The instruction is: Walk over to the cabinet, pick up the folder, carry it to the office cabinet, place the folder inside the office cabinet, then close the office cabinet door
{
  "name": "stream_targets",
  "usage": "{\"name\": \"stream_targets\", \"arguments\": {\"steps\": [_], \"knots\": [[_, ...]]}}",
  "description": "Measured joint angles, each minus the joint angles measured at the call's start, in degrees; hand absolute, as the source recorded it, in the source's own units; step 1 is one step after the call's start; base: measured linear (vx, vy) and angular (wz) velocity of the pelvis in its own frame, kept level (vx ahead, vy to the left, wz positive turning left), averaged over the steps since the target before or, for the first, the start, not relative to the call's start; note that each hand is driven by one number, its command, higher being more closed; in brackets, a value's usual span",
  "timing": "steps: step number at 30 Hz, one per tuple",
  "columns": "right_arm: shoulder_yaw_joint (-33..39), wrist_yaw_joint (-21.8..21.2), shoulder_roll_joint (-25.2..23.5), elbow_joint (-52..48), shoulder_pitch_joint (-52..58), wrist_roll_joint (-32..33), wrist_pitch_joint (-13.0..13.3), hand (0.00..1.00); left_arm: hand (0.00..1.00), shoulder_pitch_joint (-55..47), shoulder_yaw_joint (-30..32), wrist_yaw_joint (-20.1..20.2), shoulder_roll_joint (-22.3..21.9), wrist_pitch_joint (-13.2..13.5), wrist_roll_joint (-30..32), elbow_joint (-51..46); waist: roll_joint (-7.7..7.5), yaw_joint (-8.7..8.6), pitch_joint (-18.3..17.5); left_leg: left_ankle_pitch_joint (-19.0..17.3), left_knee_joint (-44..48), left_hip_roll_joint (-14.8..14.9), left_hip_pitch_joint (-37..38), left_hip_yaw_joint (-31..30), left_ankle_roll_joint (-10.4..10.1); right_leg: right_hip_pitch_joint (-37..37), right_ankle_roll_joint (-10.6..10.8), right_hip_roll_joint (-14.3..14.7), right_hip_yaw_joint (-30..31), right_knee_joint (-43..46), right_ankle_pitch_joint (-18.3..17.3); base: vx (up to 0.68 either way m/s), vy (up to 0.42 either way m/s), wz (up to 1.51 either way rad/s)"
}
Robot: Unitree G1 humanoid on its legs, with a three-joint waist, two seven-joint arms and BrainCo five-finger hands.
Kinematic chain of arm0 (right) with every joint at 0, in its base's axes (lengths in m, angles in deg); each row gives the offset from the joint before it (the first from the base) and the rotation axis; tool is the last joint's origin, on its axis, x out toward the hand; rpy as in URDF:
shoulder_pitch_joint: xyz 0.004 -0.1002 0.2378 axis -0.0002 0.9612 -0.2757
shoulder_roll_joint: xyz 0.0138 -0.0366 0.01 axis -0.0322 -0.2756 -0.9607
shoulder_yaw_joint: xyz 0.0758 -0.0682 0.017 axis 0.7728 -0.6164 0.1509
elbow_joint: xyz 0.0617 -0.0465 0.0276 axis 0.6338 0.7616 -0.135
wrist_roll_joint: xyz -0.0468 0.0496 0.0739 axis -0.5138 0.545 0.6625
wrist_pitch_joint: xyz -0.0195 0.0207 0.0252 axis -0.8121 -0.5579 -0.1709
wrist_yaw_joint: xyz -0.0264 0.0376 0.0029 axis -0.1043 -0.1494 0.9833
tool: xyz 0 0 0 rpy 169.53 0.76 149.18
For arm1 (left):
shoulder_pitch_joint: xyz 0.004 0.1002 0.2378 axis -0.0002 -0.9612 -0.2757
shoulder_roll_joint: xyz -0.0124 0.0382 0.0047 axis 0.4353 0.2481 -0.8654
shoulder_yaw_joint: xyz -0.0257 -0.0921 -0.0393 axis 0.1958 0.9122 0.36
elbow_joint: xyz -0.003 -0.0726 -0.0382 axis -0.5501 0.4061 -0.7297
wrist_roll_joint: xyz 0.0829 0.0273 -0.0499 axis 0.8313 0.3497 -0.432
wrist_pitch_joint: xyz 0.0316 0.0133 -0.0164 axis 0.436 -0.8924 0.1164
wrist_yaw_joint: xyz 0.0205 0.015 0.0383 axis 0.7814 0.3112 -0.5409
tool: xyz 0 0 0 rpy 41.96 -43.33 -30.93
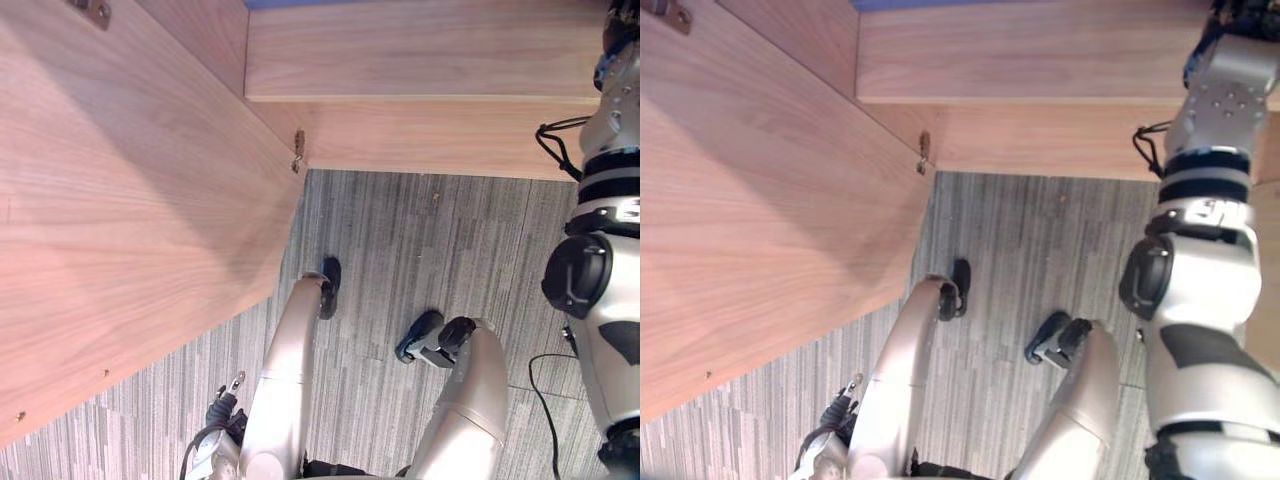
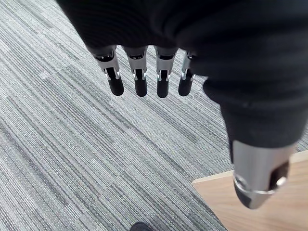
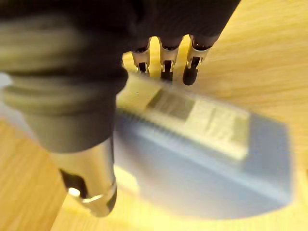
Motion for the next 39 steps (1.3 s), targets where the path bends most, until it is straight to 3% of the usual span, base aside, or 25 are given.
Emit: {"name": "stream_targets", "arguments": {"steps": [14,16,20,27,34,39], "knots": [[2.13,-0.12,-5.19,-0.02,0.08,-0.56,0.77,0.0,0.0,2.46,3.98,-0.45,-0.98,0.27,1.86,1.78,-0.03,-0.78,-0.15,2.11,-6.11,1.23,4.34,-0.71,-1.5,4.14,-1.11,2.33,-2.21,-5.63,1.6,0.01,-0.018,-0.02],[2.09,-0.08,-5.58,0.07,0.15,-3.0,-0.11,0.0,0.0,2.98,4.99,-0.45,-1.02,0.31,1.96,2.32,-0.03,-0.89,-0.15,2.35,-6.91,1.62,4.91,-0.75,-1.64,4.85,-1.15,2.92,-2.63,-6.7,2.04,0.01,0.011,-0.07],[1.27,-0.14,-6.06,0.46,0.18,-14.2,-6.31,0.0,0.0,3.5,7.18,-0.44,-1.06,0.74,2.47,2.64,-0.05,-1.44,-0.16,2.69,-7.92,2.11,5.56,-0.68,-1.72,5.42,-1.37,3.57,-2.9,-8.03,2.68,-0.01,0.024,-0.06],[-3.46,-3.99,-6.18,2.64,3.46,-29.16,-13.92,0.0,0.0,3.83,10.78,-0.18,-0.97,1.51,4.44,2.8,-0.82,-1.95,-0.78,3.42,-9.83,3.44,5.99,-0.35,-1.9,5.53,-1.7,5.31,-2.99,-10.69,4.27,-0.03,0.036,-0.1],[-3.51,-6.65,-6.19,2.99,6.69,-35.28,-15.38,0.0,0.0,3.83,12.34,0.43,-0.74,2.51,6.2,3.93,-1.86,-3.0,-1.29,3.58,-10.6,4.24,5.84,0.23,-1.77,5.29,-1.7,6.08,-2.9,-12.3,5.31,-0.02,0.063,-0.08],[-4.75,-8.84,-6.06,3.0,8.71,-43.29,-16.43,0.0,0.0,3.83,12.93,1.27,-0.63,2.77,7.13,4.13,-3.16,-3.6,-1.93,5.03,-13.67,4.66,6.49,0.86,-1.62,5.22,-1.87,6.94,-2.95,-15.26,7.11,-0.02,0.049,-0.06]]}}
